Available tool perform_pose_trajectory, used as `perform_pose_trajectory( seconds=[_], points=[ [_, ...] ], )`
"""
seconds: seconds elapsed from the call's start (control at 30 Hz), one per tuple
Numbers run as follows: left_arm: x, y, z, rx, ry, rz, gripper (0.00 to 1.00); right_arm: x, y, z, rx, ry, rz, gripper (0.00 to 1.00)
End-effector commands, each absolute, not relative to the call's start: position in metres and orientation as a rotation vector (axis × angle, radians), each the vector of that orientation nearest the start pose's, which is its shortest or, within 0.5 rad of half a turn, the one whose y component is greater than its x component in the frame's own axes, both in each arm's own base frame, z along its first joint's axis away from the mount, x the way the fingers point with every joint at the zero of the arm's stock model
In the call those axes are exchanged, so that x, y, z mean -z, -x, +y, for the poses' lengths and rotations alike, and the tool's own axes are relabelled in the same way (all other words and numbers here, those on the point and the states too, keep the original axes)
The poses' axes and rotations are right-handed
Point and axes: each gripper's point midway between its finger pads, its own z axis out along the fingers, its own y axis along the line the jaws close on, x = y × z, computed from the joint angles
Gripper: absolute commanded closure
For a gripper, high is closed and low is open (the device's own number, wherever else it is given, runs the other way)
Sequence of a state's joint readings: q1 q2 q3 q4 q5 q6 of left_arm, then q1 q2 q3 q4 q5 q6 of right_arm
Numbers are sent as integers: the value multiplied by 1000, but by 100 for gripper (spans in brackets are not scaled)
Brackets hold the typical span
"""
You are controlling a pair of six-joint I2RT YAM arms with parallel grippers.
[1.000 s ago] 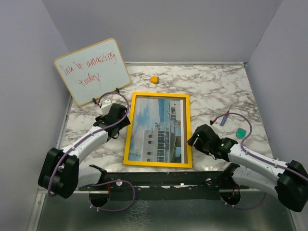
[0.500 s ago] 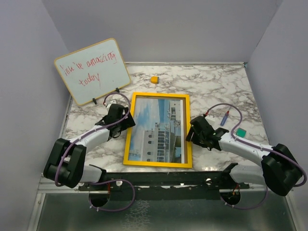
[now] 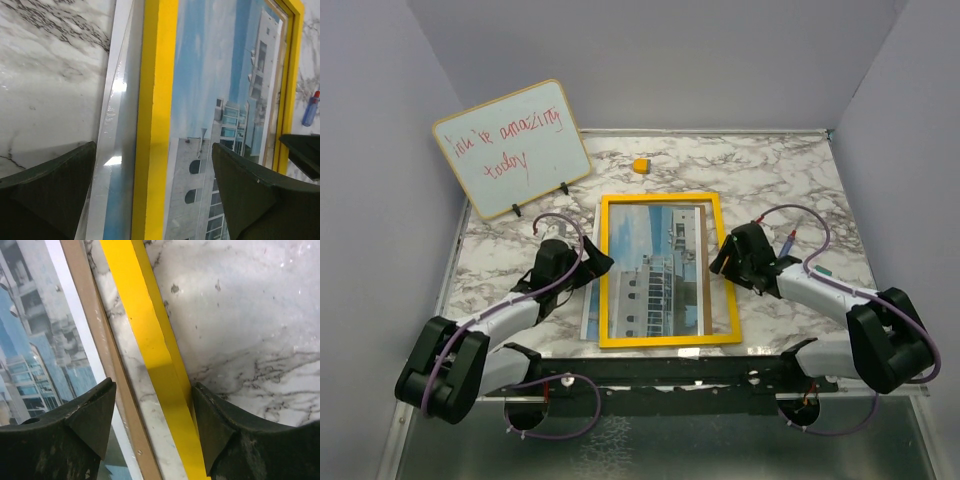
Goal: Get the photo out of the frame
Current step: Pick up the photo frame item from the photo frame.
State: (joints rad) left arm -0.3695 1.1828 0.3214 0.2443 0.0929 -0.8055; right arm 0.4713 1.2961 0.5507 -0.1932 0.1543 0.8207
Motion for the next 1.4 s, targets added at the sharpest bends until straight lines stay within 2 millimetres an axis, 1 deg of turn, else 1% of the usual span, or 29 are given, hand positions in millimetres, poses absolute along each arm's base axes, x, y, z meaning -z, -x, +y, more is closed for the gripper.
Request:
perform_pose_trajectory(
  seconds=[0.0,0.07,0.2,0.23,0.3,0.4,0.6,0.67,0.77,0.87,0.93,1.0,1.03,1.13,1.23,1.3,1.37],
  points=[
    [1,-205,-167,827,528,2480,1,8,-237,122,-238,-513,2616,33],
    [-1,-201,-173,847,527,2466,1,8,-238,114,-191,-546,2598,33],
    [-4,-201,-176,847,534,2436,1,1,-239,105,-153,-579,2547,35],
    [-3,-201,-172,811,539,2444,1,-1,-238,101,-134,-590,2538,36],
    [-2,-202,-165,757,554,2441,1,-4,-239,102,-152,-588,2520,38],
    [-8,-203,-166,777,556,2420,1,-6,-239,100,-145,-603,2513,43],
    [-13,-207,-158,675,532,2445,1,1,-238,98,-96,-616,2548,52],
    [-18,-207,-156,644,510,2463,1,2,-238,99,-90,-614,2559,54],
    [-28,-213,-149,580,504,2450,1,0,-240,99,-83,-604,2557,55],
    [-41,-217,-146,556,497,2430,1,1,-242,98,-66,-595,2563,61],
    [-45,-217,-143,541,496,2428,1,0,-243,98,-51,-592,2570,67],
    [-54,-218,-142,542,489,2414,1,-3,-245,96,-32,-584,2566,69],
    [-58,-218,-142,542,490,2411,1,-6,-246,94,-20,-577,2562,70],
    [-70,-219,-143,554,484,2391,1,-18,-252,93,-14,-528,2539,82],
    [-82,-223,-144,564,469,2370,1,-30,-258,95,-27,-462,2523,90],
    [-88,-224,-145,567,451,2366,1,-36,-259,96,-36,-425,2521,92],
    [-92,-225,-145,562,433,2370,1,-40,-260,97,-44,-391,2521,97]
  ],
)
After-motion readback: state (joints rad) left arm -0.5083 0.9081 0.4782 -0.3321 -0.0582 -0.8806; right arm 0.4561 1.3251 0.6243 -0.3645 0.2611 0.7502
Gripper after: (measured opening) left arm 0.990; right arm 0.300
